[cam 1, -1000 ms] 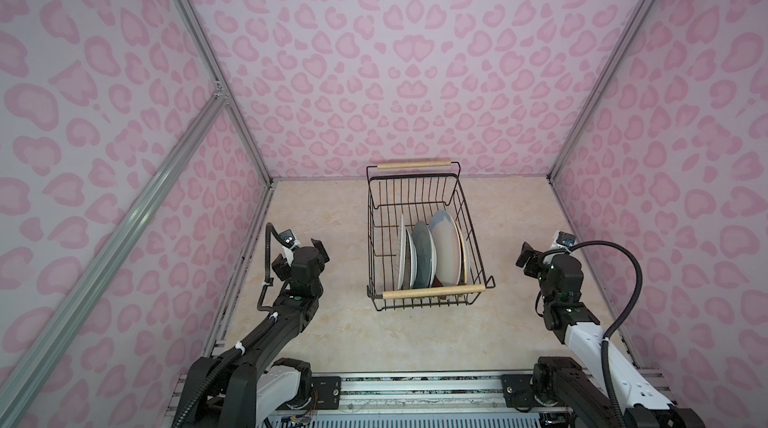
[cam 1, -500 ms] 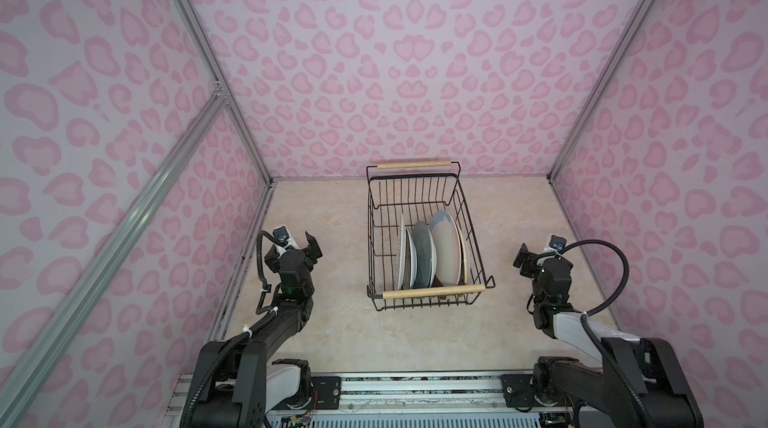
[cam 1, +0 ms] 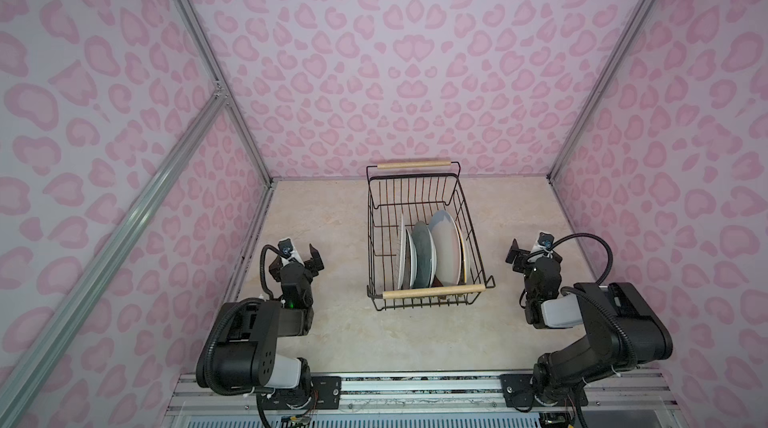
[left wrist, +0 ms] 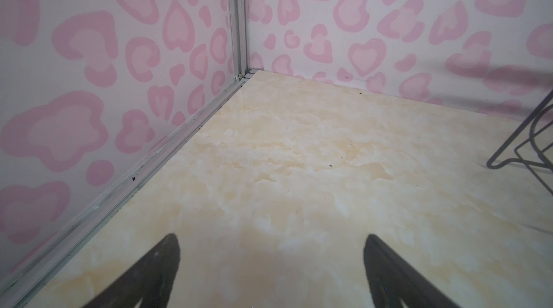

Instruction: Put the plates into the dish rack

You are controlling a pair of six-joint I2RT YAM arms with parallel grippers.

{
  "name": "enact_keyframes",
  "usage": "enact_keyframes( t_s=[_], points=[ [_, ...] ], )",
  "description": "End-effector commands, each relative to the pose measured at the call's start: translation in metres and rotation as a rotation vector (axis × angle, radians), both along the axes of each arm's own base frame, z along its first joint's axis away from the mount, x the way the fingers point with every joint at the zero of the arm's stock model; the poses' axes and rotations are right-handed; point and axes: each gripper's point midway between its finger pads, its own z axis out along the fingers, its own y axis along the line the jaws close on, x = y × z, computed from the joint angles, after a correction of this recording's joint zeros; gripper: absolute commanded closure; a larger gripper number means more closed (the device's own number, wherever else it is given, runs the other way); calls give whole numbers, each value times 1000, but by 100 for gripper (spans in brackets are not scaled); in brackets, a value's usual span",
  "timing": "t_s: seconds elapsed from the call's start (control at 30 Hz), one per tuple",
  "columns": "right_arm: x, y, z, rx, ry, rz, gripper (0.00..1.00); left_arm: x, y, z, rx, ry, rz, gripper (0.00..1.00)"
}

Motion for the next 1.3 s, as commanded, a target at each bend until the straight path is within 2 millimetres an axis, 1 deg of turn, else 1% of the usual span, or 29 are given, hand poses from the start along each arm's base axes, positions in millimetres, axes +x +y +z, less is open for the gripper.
enact_keyframes(
  t_s=[0.0, 0.03, 0.13, 0.17, 0.53, 0.57, 0.6, 0.7, 1.0, 1.07, 1.13, 1.27],
  points=[
    [9, 9, 5, -19, -4, 58, 1, 10, -5, 25, -2, -114, -34, 3],
    [12, 9, 6, -18, -4, 53, 1, 11, -5, 21, -3, -84, -36, 3],
    [15, 7, 1, -15, 36, 39, 1, 26, -7, 16, 2, -20, -59, 3],
    [15, 7, 2, -15, 29, 38, 1, 27, -8, 18, 1, -21, -61, 3],
    [17, 8, 1, -17, 39, 43, 1, 27, -12, 18, 34, -11, -53, 3],
    [17, 10, 1, -24, 43, 53, 1, 27, -12, 18, 32, -12, -53, 3],
    [20, 16, 0, -42, 59, 83, 1, 27, -12, 18, 32, -14, -53, 3],
    [18, 23, 2, -74, 49, 85, 1, 27, -12, 18, 32, -13, -53, 3],
    [18, 23, 2, -73, 48, 86, 1, 28, -12, 18, 32, -11, -54, 3],
    [18, 22, 2, -73, 46, 84, 1, 33, -14, 15, 26, 8, -72, 3],
    [18, 23, 1, -72, 51, 87, 1, 38, -24, 13, 19, 26, -157, 3],
    [20, 22, 1, -60, 51, 99, 1, 34, -26, 16, 25, 7, -164, 3]
  ],
)
